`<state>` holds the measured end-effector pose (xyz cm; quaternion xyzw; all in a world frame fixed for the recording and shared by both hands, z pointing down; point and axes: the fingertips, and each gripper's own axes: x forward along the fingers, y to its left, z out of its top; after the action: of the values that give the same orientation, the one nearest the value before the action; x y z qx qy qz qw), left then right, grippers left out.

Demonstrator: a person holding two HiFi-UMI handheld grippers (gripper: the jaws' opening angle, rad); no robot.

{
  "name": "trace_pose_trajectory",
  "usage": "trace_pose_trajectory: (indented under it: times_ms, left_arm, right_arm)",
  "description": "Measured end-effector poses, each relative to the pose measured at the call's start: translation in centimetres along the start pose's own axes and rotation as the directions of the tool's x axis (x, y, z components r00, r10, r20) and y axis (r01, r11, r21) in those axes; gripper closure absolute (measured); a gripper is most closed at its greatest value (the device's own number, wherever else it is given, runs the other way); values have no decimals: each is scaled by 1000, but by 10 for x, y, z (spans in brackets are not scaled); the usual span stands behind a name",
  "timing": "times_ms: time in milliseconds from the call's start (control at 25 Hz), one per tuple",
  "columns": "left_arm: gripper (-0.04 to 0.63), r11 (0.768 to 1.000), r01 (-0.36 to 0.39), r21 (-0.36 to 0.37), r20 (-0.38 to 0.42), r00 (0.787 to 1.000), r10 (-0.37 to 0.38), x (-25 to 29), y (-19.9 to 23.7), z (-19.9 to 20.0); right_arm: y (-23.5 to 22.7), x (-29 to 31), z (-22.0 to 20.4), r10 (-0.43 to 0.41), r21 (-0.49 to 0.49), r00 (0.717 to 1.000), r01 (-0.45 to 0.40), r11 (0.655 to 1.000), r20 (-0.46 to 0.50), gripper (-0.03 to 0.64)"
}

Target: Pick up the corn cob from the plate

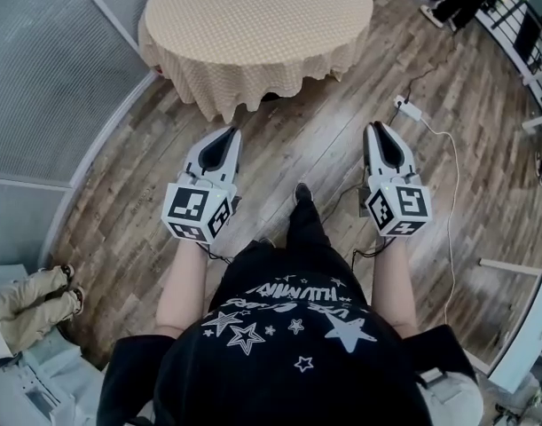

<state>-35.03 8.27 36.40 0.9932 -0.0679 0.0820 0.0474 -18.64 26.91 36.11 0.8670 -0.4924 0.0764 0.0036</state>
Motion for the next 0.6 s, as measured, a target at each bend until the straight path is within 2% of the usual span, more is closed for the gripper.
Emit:
trace_pose_trajectory:
  times_ms: [360, 600]
  left_arm:
    - [581, 1000, -6, -11, -47, 999, 5, 80, 13, 4]
    - [581, 1000, -13, -5, -65, 998, 12, 142, 8, 15]
  right_arm:
    - [-56, 74, -1, 8, 30, 999, -7, 1000, -43, 580]
    - [-102, 117, 3, 54, 55, 996, -50, 997, -70, 589]
